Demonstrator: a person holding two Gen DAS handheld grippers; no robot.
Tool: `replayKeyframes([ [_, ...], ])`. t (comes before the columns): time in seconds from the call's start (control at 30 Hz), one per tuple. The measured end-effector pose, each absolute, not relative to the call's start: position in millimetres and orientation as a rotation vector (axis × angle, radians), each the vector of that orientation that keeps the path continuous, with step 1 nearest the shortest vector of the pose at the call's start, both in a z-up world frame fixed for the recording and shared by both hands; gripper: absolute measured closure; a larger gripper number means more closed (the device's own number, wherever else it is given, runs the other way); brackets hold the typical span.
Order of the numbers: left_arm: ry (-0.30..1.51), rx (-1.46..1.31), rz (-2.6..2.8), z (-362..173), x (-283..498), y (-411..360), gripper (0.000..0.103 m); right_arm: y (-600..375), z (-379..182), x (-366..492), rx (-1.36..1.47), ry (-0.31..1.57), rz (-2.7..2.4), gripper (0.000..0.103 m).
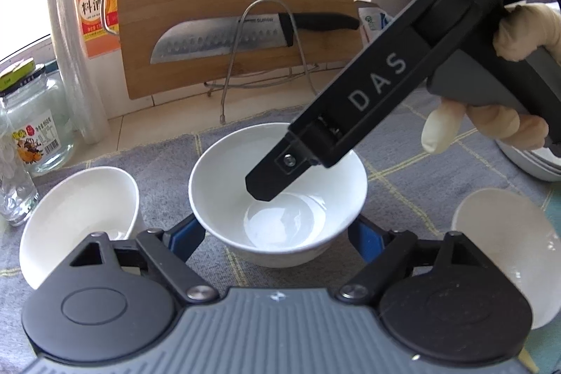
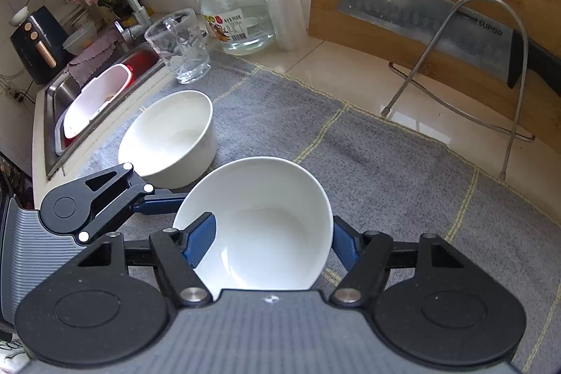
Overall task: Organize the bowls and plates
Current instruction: 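Carry the plain white bowl with the right gripper over another white bowl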
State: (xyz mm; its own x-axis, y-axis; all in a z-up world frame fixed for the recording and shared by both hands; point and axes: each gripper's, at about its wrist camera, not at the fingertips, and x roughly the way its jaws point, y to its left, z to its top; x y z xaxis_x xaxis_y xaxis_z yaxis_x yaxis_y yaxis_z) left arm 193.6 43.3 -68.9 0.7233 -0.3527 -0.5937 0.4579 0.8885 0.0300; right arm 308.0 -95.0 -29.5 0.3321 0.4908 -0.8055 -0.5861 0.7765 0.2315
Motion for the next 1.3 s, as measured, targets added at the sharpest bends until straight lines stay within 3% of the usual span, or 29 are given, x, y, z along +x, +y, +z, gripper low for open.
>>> replayKeyframes([
  [0.7, 0.575, 0.234, -0.55, -13, 126, 25, 0.015, -133, 24, 221, -0.06, 0.926, 0.673, 0.027],
  [1.3, 0.608, 0.275, -0.691, -20, 93, -11, 0.015, -178, 16, 162, 0.0, 0.933, 0.558, 0.027],
])
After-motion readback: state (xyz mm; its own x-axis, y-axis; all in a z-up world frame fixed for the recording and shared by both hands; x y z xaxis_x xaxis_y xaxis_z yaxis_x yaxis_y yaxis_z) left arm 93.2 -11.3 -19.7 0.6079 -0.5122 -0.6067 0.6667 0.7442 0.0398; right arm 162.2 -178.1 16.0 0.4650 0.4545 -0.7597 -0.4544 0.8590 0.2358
